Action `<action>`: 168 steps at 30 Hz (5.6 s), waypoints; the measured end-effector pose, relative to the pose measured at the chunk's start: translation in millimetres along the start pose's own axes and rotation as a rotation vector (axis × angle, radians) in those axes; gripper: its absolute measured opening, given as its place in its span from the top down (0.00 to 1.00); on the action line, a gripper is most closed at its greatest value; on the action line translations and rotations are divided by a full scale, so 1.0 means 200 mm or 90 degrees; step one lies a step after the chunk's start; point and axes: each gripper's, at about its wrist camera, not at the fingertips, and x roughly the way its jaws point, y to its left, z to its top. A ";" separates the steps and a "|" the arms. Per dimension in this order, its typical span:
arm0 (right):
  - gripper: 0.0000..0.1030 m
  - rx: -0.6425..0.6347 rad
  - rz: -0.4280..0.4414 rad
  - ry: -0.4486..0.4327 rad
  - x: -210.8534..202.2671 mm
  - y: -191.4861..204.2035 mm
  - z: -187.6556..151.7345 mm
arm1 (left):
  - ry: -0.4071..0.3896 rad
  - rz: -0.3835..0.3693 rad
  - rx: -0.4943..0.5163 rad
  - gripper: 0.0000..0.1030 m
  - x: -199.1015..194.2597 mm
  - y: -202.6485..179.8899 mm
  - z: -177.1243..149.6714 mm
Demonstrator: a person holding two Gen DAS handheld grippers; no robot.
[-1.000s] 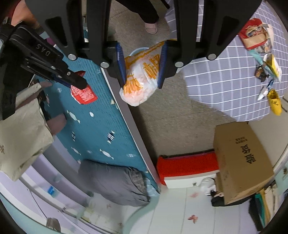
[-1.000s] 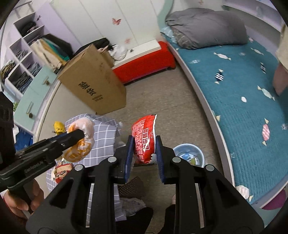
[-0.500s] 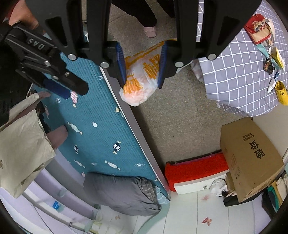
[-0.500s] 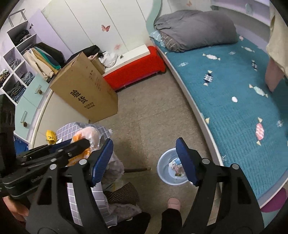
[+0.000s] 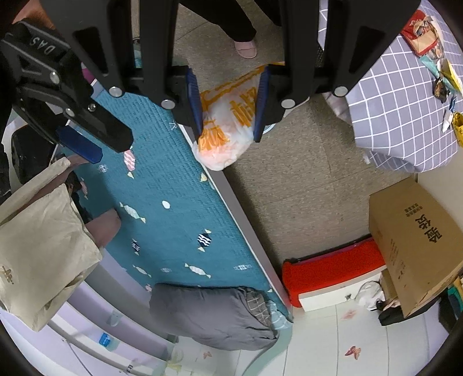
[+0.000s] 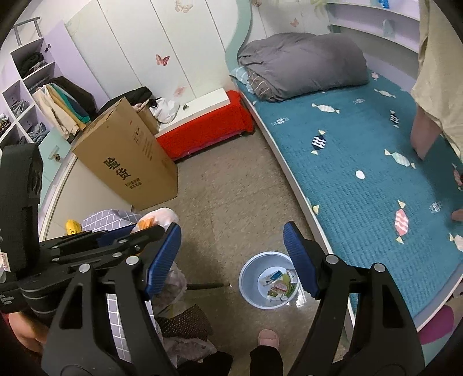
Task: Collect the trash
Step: 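Carry both bags away from the table to above the blue bin, then open both tools over the blue bin to drop both bags, then move both tools back over the table, then grasp the white-yellow medicine box with the left tool while the right tool grasps the dark snack wrapper, then carry the box and wrapper to above the blue bin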
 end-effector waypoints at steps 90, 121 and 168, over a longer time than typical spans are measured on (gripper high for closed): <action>0.26 -0.329 0.164 0.304 1.28 2.25 -0.74 | 0.051 0.116 -0.542 0.47 -0.31 2.56 -1.02; 0.68 -0.300 0.216 0.267 0.94 1.85 -0.49 | -0.099 0.150 -0.464 0.80 -0.75 1.91 -0.78; 0.37 -0.014 0.073 0.031 0.10 0.09 0.07 | -0.003 0.001 -0.045 0.79 -0.11 0.09 0.03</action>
